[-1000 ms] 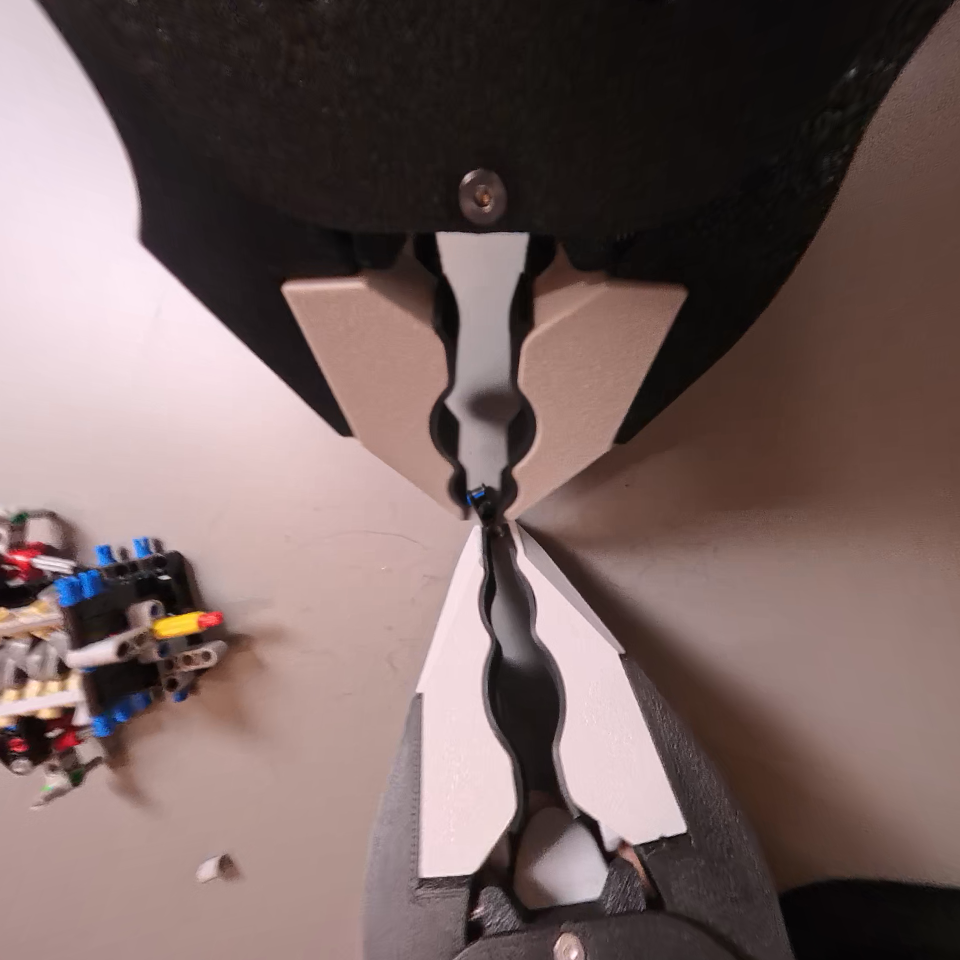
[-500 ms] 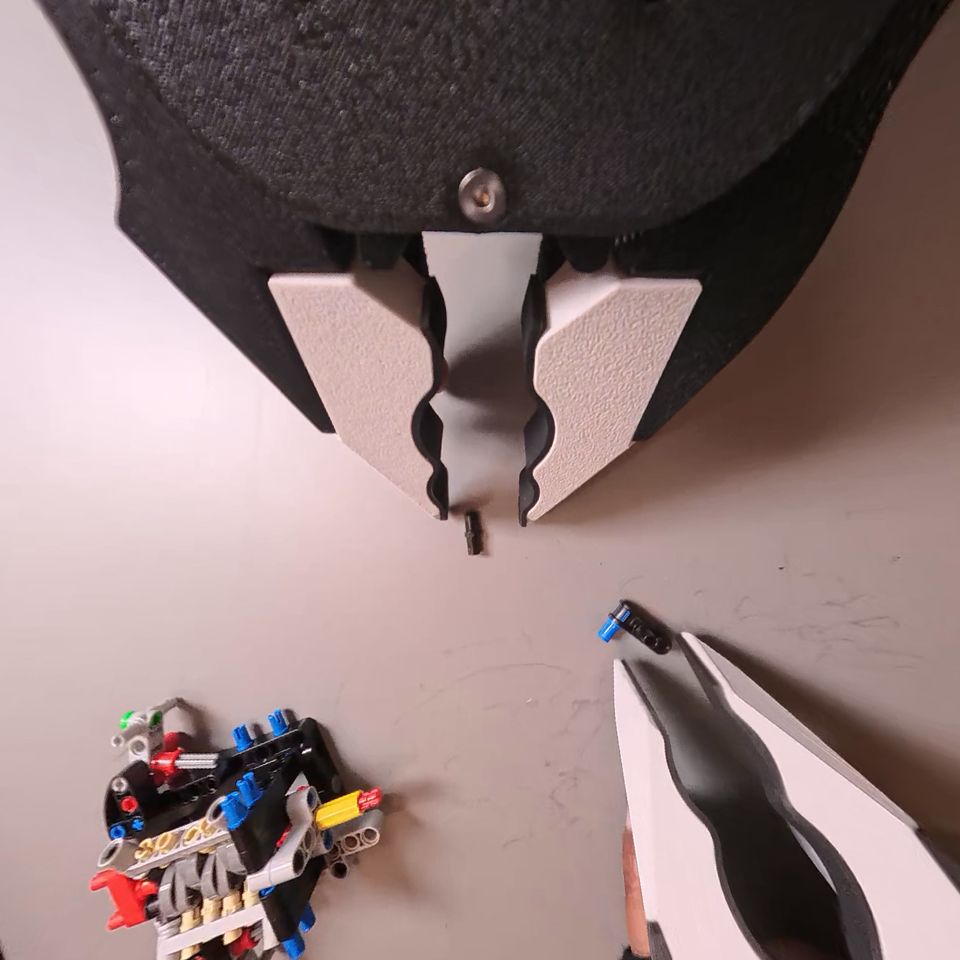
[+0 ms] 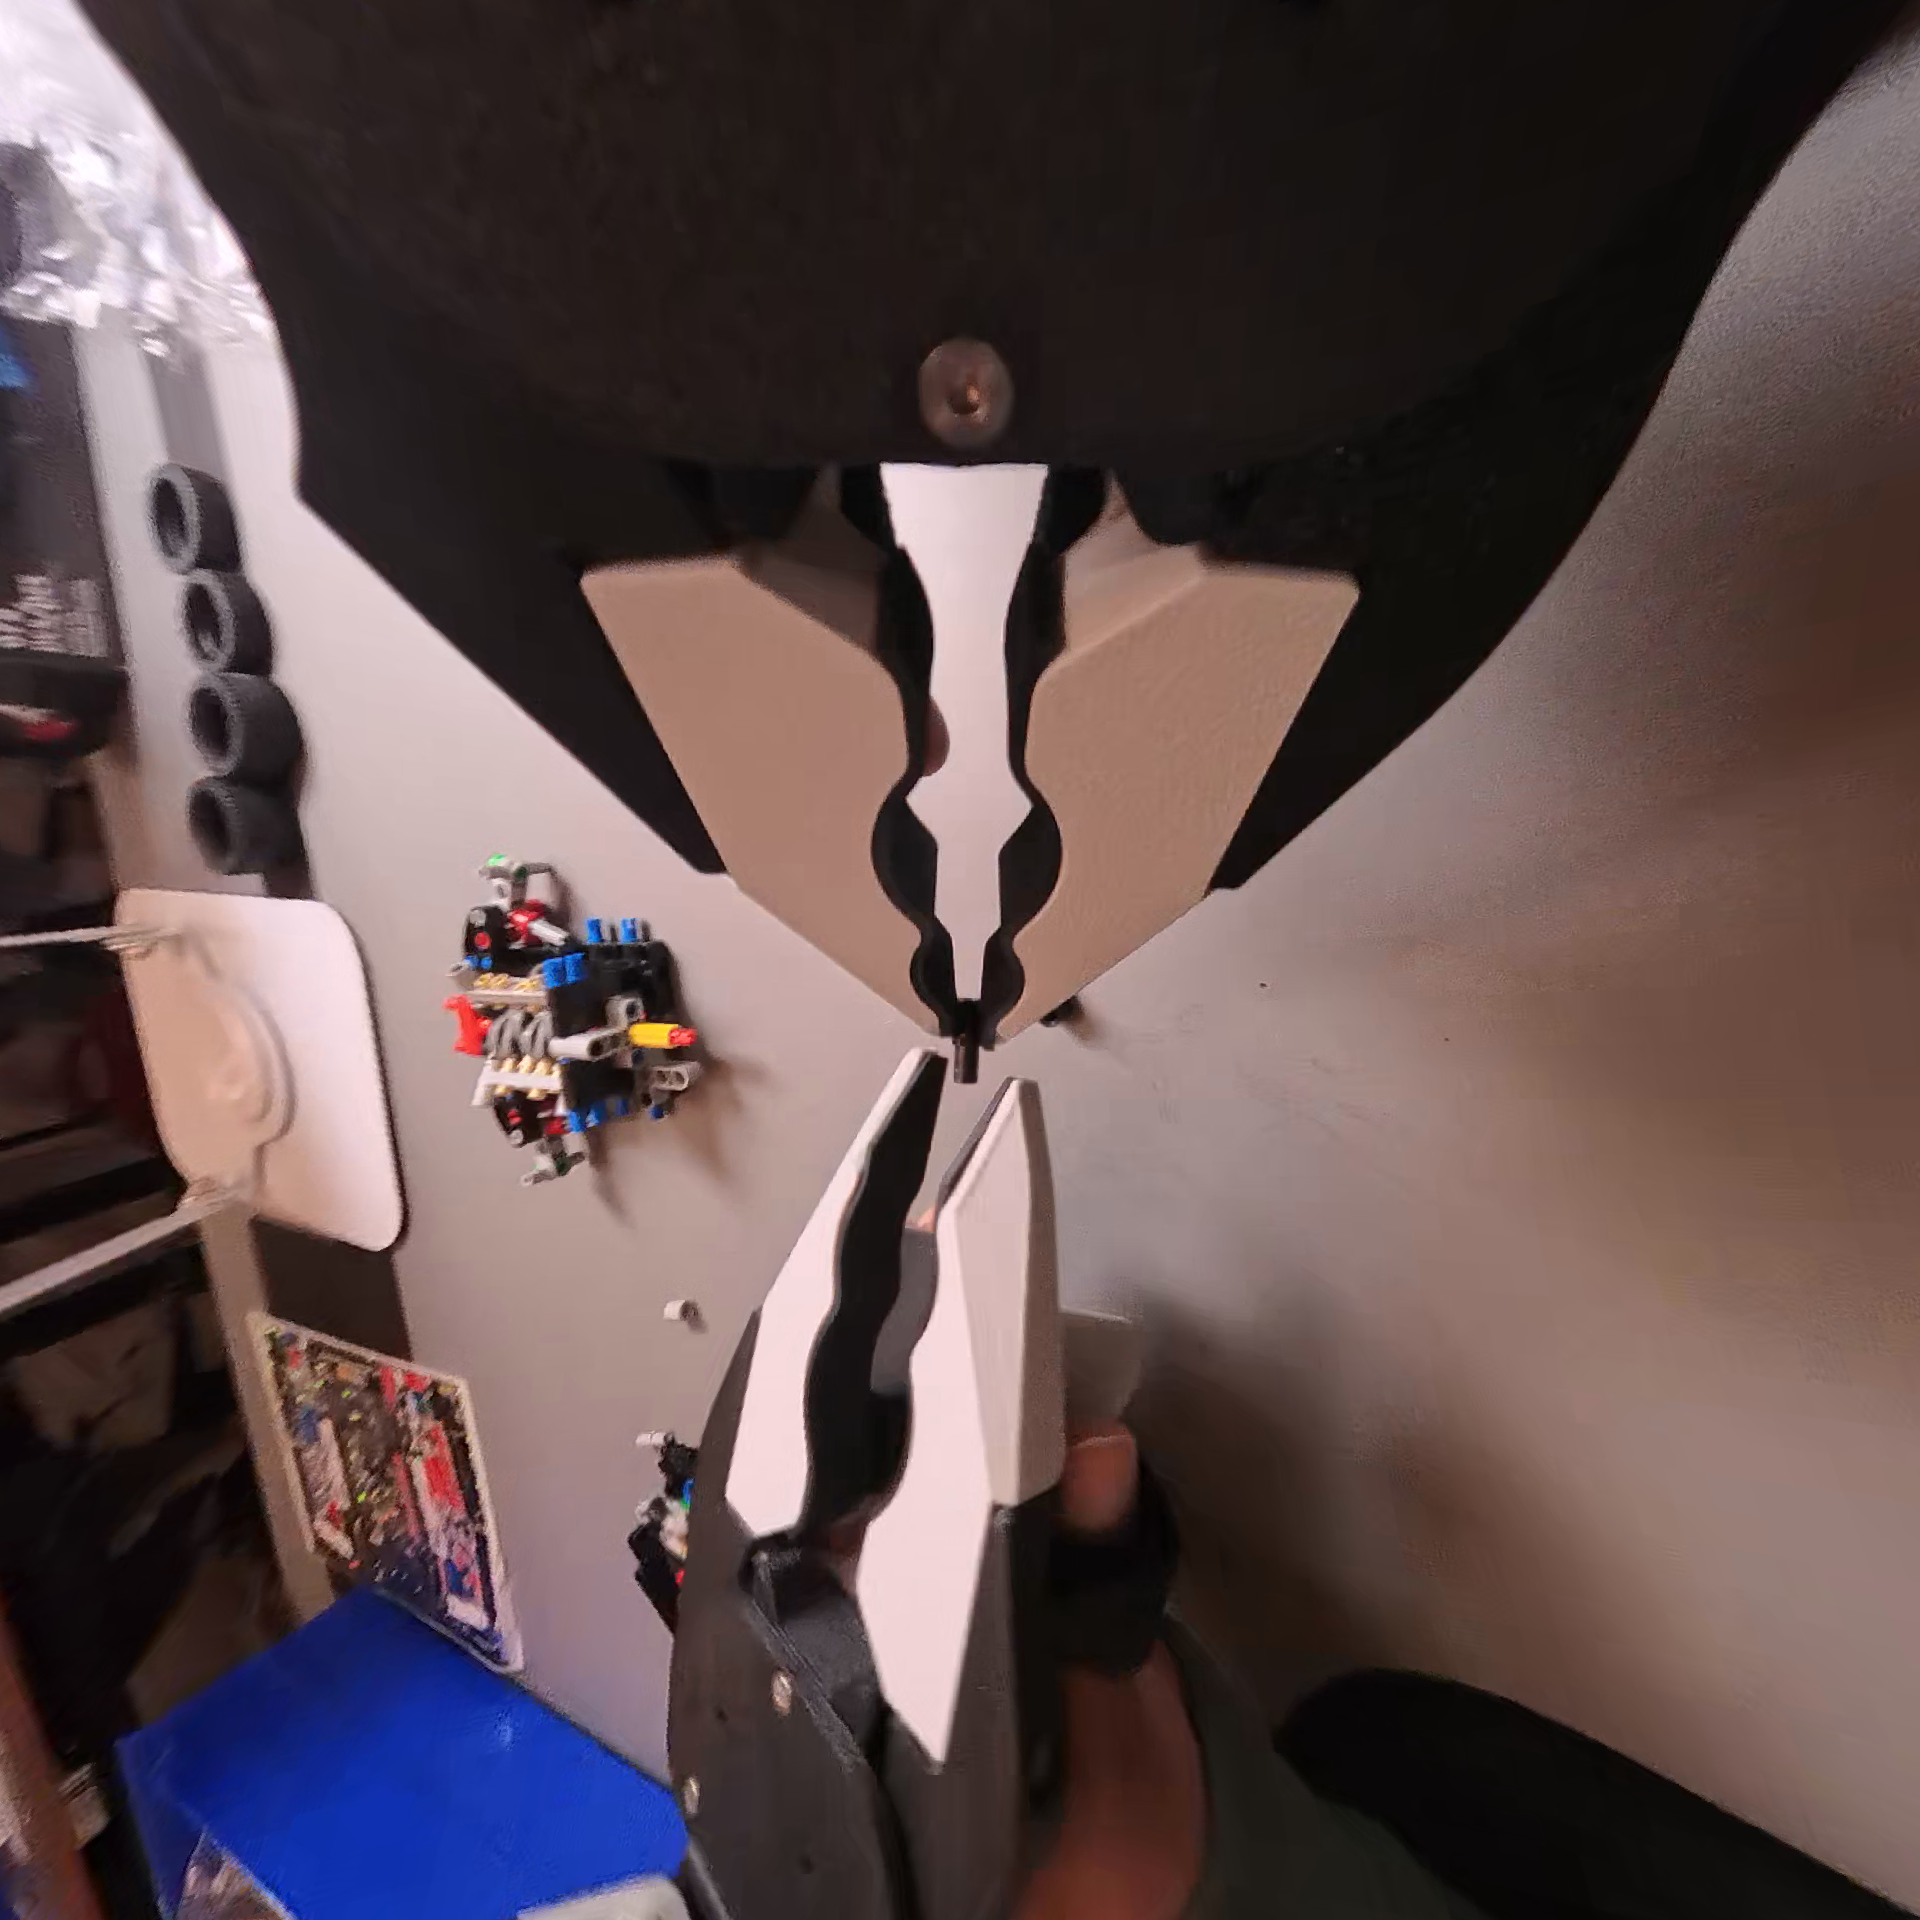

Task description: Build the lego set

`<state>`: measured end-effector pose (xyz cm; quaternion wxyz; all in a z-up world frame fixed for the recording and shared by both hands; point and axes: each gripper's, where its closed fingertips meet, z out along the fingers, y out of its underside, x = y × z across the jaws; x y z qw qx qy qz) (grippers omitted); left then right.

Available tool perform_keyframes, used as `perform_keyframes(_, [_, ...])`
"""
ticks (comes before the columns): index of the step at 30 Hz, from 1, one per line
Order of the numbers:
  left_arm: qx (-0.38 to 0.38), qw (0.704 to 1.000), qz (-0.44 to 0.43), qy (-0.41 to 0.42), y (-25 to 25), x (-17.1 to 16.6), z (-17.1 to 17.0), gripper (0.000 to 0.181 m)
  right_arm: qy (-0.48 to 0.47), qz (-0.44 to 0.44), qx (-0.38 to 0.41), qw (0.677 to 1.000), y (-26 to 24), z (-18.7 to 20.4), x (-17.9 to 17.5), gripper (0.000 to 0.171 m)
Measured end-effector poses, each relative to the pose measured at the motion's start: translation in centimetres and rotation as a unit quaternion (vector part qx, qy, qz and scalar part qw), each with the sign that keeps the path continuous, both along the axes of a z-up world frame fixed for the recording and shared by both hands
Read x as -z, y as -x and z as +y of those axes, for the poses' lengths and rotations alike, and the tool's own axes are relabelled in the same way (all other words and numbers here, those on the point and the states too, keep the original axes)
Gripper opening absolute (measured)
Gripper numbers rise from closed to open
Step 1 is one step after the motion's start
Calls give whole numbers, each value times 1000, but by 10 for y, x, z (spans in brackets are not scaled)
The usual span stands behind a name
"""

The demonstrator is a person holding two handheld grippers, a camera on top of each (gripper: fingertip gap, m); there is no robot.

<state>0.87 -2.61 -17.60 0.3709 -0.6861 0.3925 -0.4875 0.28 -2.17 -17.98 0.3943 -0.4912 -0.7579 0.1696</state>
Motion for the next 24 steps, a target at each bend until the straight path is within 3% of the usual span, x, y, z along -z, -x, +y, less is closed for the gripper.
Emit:
perform_keyframes(8, [40,996,-56,50,-1,-14,-13,3,-52,37,-23,998,3,-12,-17,2])
perform_keyframes(15, [119,975,-171,81,-1,-49,-35,2,59,177,-51,981,2,-36,-54,3])
perform_keyframes(24, [143,966,-198,89,-2,-58,-44,3,84,215,-57,971,1,-45,-63,3])
